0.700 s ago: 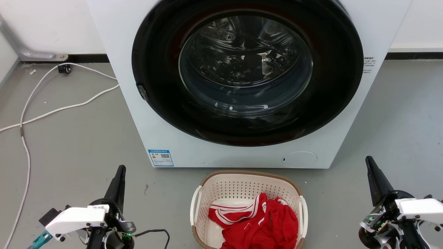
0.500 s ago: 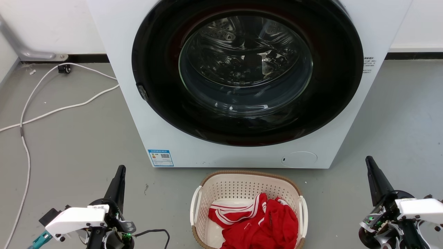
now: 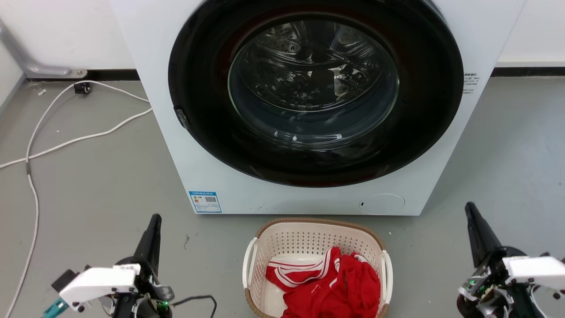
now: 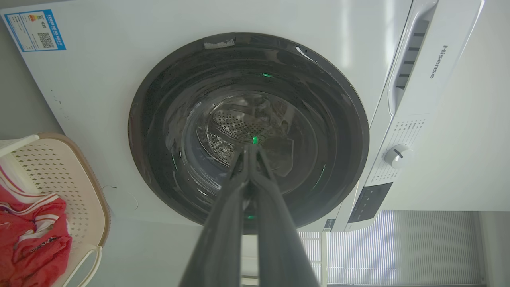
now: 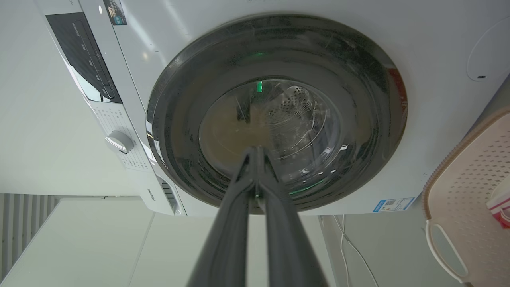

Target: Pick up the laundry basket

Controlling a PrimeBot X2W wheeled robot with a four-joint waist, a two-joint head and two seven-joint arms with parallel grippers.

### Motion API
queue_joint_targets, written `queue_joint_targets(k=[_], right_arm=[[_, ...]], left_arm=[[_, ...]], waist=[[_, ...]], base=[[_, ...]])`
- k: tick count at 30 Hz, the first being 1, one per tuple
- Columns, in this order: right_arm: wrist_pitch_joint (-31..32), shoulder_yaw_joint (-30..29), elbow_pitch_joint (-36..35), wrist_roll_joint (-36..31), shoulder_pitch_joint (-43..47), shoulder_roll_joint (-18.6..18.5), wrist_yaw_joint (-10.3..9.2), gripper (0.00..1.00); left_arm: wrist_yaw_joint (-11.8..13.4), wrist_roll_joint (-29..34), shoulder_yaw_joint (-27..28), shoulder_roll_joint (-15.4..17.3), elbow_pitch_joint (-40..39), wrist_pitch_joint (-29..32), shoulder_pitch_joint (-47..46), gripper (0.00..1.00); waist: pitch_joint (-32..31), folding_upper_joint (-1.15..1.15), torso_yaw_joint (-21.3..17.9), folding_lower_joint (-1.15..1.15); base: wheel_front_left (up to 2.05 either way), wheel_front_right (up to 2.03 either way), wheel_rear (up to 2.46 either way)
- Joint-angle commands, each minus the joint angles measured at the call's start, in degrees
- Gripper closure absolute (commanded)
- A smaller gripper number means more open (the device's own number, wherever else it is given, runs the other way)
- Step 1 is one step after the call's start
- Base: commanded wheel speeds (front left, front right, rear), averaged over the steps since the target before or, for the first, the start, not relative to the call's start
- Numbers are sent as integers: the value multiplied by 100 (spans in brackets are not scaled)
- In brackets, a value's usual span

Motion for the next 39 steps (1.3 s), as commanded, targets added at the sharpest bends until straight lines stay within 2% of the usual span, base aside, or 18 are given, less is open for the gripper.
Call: queue_joint_targets(k=[1,9,15,26,39], right_arm=[[-2,2,25,2,15,1,0,0],[-216,75,-85,-161,86,2,0,0],[-388,97,-135,-569,116,-24,0,0],[-657,54,-381,-2364,168,-21,0,0],[-933,73,-586,-4257,282,13,0,0]], left_arm=[[1,-1,-2,-4,27,-1,11,0],[3,99,-272,-10,-47,-221,0,0],[1,636,-384,-13,-141,-383,-20,0],[2,2105,-591,-19,-366,-649,10,0],[179,3870,-992,-25,-388,-928,5,0]], waist=[[0,0,0,0],[4,0,3,0],[8,0,7,0],[16,0,8,0],[11,0,25,0]], base=[[0,0,0],[0,0,0],[0,0,0],[0,0,0],[0,0,0]])
